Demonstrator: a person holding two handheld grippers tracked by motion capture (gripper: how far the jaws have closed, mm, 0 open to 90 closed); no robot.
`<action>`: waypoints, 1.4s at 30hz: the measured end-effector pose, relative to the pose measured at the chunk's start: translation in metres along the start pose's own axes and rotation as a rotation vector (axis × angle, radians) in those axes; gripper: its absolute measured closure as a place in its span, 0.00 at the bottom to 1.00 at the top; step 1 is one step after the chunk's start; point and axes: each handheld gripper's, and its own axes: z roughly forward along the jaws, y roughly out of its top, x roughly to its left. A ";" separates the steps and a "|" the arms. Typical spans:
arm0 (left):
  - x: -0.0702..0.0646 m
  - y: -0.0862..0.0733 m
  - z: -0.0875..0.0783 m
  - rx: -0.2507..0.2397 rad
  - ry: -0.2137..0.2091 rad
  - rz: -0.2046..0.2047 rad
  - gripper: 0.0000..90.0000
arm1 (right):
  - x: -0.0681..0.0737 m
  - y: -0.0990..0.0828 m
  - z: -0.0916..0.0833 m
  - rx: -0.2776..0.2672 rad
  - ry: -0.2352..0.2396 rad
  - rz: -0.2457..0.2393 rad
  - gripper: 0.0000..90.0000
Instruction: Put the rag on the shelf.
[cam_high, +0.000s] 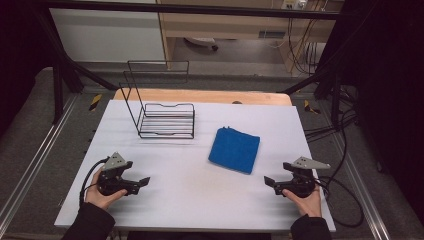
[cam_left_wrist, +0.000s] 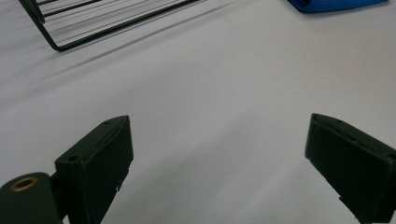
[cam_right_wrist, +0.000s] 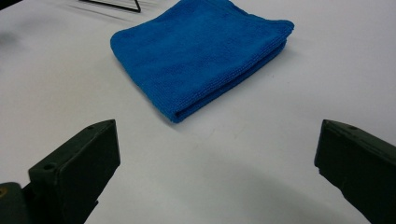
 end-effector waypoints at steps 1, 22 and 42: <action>0.000 0.000 0.000 0.001 0.000 0.001 0.09 | 0.000 0.000 0.000 0.001 -0.001 -0.002 0.01; 0.001 -0.002 -0.001 -0.004 0.010 -0.001 0.09 | 0.016 0.006 0.013 0.020 -0.003 -0.029 0.01; 0.002 -0.001 -0.002 -0.011 0.021 -0.012 0.09 | 0.053 0.030 0.047 0.044 0.015 -0.077 0.02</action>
